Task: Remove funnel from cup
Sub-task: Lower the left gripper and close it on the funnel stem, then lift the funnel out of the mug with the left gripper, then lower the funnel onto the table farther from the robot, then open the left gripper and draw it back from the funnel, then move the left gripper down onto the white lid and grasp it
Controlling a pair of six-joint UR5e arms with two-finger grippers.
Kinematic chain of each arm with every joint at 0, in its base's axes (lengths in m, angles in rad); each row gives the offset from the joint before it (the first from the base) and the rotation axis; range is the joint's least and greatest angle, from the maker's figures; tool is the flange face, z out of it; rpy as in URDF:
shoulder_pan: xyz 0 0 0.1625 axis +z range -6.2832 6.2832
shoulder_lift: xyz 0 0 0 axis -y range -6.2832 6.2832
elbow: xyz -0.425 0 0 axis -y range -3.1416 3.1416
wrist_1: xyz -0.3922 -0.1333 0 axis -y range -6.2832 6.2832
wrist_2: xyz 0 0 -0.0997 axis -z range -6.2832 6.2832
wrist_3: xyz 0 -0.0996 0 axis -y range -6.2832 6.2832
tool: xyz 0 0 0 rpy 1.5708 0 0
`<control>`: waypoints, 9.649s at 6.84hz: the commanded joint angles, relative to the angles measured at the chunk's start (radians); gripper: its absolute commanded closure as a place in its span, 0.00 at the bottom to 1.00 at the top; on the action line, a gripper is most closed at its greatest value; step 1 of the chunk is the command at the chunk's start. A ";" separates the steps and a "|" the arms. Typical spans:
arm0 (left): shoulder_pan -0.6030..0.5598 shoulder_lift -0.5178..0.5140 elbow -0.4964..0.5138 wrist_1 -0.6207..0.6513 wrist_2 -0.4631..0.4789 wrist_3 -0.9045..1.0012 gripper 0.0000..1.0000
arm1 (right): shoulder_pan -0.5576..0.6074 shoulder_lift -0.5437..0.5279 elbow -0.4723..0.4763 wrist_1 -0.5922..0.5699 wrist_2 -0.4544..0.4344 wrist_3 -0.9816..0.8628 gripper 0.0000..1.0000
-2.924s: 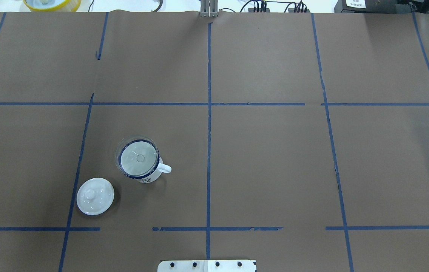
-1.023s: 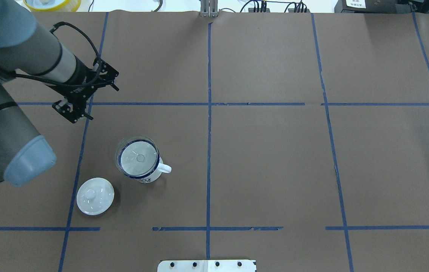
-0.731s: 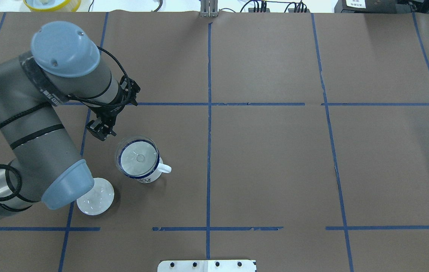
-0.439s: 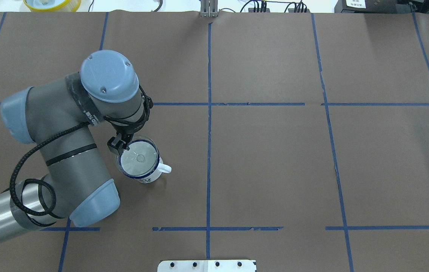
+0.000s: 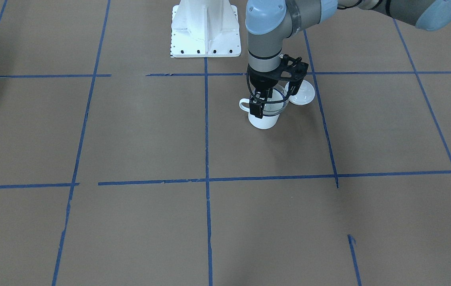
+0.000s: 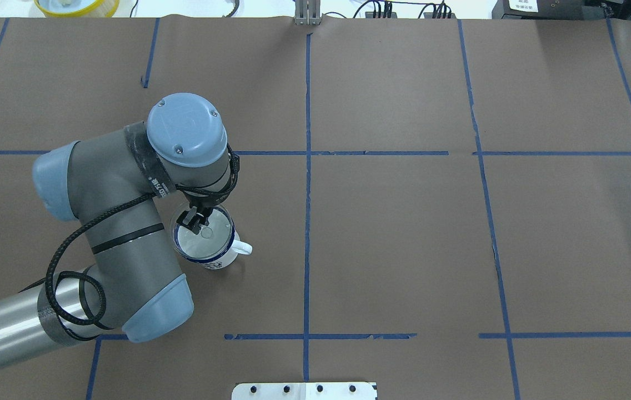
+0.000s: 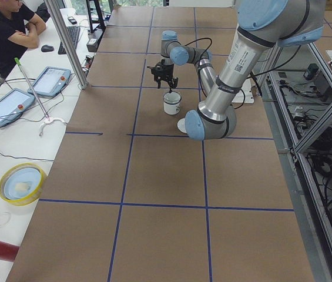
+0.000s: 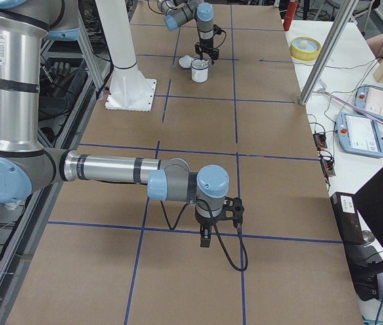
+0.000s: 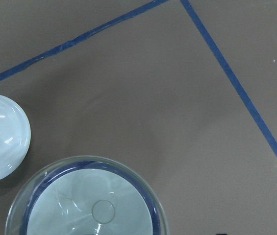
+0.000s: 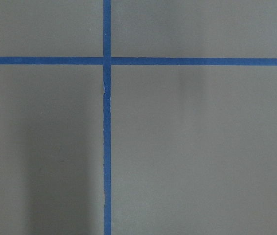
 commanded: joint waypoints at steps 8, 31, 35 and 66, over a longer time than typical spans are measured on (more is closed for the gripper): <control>0.008 0.042 0.010 -0.122 0.001 0.012 0.39 | 0.000 0.000 0.000 0.000 0.000 0.000 0.00; -0.248 0.140 0.594 -1.586 0.197 0.227 1.00 | 0.000 0.000 0.000 0.000 0.000 0.000 0.00; -0.206 0.137 0.663 -1.668 0.262 0.194 1.00 | 0.000 0.000 0.000 0.000 0.000 0.000 0.00; 0.177 0.646 -0.220 -0.596 0.101 0.352 0.28 | 0.000 0.000 -0.002 0.000 0.000 0.000 0.00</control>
